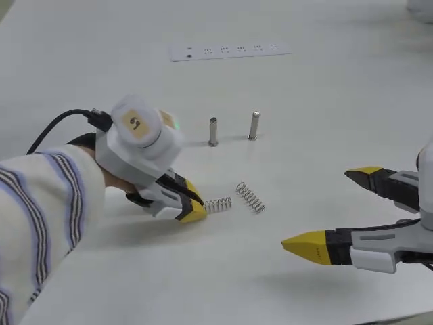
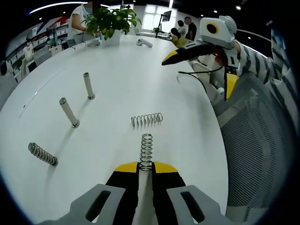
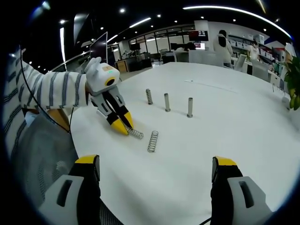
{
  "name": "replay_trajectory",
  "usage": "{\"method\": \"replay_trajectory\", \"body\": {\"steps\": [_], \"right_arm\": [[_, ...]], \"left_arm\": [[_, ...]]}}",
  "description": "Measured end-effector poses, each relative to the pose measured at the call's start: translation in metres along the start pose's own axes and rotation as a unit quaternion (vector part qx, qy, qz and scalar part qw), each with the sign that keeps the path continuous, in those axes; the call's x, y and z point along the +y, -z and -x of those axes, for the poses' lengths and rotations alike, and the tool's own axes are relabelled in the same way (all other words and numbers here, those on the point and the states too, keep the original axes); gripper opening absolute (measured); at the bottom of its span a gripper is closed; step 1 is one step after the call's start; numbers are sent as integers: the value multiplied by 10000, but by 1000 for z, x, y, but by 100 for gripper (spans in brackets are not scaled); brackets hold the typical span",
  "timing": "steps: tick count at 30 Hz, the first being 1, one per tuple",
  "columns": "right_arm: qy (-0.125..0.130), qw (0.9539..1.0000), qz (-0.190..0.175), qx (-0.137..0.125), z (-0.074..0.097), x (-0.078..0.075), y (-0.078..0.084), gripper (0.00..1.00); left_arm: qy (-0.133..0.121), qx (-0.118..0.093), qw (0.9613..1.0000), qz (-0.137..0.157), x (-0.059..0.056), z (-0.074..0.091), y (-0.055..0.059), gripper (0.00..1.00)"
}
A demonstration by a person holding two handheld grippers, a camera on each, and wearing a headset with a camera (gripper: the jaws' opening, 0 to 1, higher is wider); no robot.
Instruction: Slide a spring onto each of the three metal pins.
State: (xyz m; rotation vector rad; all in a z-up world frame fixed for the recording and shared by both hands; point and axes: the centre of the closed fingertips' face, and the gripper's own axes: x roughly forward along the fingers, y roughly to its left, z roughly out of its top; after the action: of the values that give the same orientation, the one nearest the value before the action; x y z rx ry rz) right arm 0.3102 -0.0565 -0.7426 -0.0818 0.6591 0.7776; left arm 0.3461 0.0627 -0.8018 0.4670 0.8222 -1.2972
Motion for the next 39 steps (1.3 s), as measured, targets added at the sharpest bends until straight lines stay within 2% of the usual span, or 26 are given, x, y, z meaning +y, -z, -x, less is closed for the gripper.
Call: {"method": "replay_trajectory", "body": {"steps": [7, 11, 13, 15, 20, 23, 28, 30, 32, 35, 38, 39], "right_arm": [[-40, 10000, 29, -33, 0, 1, -2, 99], [63, 9996, 274, 19, 2, -3, -3, 97], [49, 9996, 265, 22, 3, -3, -4, 97], [-71, 9999, 118, -89, 4, -1, -8, 96], [-169, 9996, 150, -151, 7, -3, -12, 96], [-368, 9986, 118, -363, 7, -1, -18, 92], [-622, 9965, 126, -539, 4, 1, -23, 86], [-759, 9956, 181, -524, 2, 3, -24, 83], [-897, 9948, 285, -400, -1, 6, -22, 79], [-944, 9938, 508, -286, -5, 6, -21, 75], [-1023, 9926, 589, -286, -10, 9, -24, 70], [-1119, 9915, 596, -297, -12, 12, -25, 70]], "left_arm": [[-122, -37, 9998, 159, 3, 10, 3, 1], [-194, -56, 9992, 338, 4, 17, 4, 1], [-225, -67, 9991, 362, 3, 20, 5, 1], [-261, -64, 9989, 389, 3, 23, 7, 1], [-328, -22, 9987, 385, 2, 32, 11, 1], [-354, -45, 9986, 398, 1, 36, 10, 1], [-328, -123, 9986, 385, -4, 42, 8, 1], [-302, -135, 9987, 399, -7, 43, 7, 1], [-273, -179, 9987, 401, -10, 44, 5, 1], [-239, -231, 9989, 318, -15, 46, 3, 1], [-264, -241, 9990, 264, -16, 48, 3, 1], [-271, -249, 9990, 257, -16, 49, 2, 1]]}}
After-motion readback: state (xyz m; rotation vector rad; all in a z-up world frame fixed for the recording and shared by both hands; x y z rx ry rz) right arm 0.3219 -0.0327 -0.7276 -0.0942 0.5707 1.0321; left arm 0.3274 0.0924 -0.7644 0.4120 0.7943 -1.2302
